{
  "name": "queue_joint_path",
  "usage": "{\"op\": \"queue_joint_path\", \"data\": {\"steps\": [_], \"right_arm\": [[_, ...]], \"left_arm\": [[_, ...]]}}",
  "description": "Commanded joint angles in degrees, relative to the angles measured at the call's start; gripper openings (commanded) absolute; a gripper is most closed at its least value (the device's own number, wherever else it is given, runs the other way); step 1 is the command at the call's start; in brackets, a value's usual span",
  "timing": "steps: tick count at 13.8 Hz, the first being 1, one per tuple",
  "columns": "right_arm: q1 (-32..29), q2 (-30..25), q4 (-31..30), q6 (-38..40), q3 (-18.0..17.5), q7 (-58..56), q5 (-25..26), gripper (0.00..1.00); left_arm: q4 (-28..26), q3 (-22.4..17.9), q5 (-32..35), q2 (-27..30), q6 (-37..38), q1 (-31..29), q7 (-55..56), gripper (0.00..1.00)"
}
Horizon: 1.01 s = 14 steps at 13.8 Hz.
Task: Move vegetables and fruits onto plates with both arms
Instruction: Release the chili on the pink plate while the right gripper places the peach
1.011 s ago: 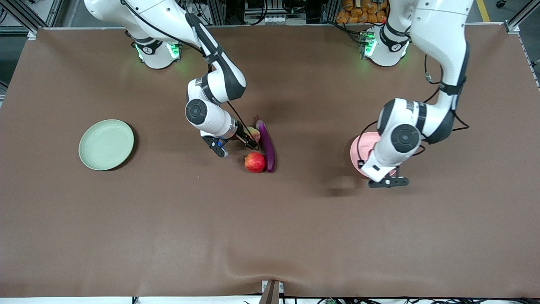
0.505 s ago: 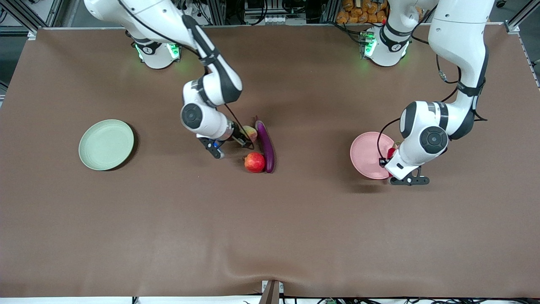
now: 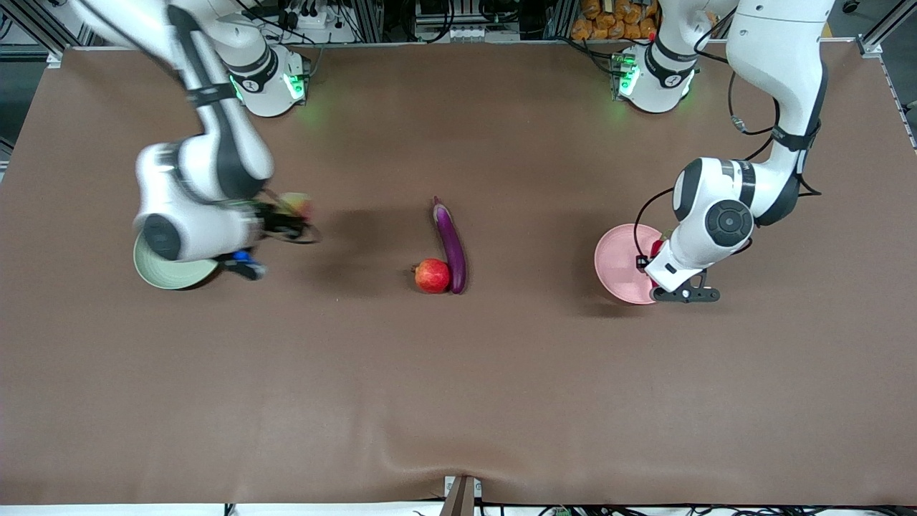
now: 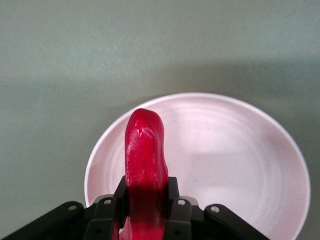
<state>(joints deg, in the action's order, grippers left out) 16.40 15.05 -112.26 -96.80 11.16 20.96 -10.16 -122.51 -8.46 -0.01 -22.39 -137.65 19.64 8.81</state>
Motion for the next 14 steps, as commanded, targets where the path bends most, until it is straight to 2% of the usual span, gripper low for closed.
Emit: {"op": "queue_joint_path", "data": {"steps": [1,2,3,5,6,7,8,9,11,14], "right_arm": [[-10.04,-0.2,-1.03,-0.13,1.4,-19.22,6.8,0.0],[-12.34,0.5,-1.03,-2.14,1.49,-23.03,8.74,0.0],[-14.36,1.9,-0.94,-4.34,1.58,-25.24,10.24,0.0],[-17.62,4.19,-0.86,-8.56,1.58,-29.81,12.62,0.0],[-19.37,5.24,-0.77,-9.71,1.49,-31.83,12.62,0.14],[-19.91,6.21,-0.59,-9.98,1.49,-32.12,12.45,0.87],[-19.83,6.22,-0.42,-9.99,1.49,-32.2,12.45,1.0],[-19.92,6.22,0.19,-9.64,1.49,-32.21,12.45,1.0],[-19.66,6.13,0.64,-9.02,1.49,-32.12,12.45,1.0],[-19.22,6.22,6.77,0.17,1.32,-31.85,9.83,1.0]], "left_arm": [[-0.27,0.11,1.24,-1.59,-0.6,-0.13,0.51,0.36],[0.17,0.11,1.24,-1.6,-0.6,-0.13,0.34,0.94],[0.61,0.2,1.24,-0.82,-0.16,0.13,0.59,1.0],[1.83,1.25,1.24,2.08,2.54,1.88,1.39,1.0],[4.45,1.43,1.15,3.05,5.96,3.28,1.56,1.0],[8.83,1.95,1.07,3.06,11.39,4.95,4.17,1.0],[13.4,3.09,0.72,2.27,17.1,6.53,8.72,1.0],[17.01,4.75,0.54,0.79,20.81,8.64,14.25,1.0],[22.47,7.22,0.36,-3.16,21.99,12.94,26.02,1.0],[30.47,10.91,-1.82,-10.36,21.82,18.92,39.66,1.0]]}}
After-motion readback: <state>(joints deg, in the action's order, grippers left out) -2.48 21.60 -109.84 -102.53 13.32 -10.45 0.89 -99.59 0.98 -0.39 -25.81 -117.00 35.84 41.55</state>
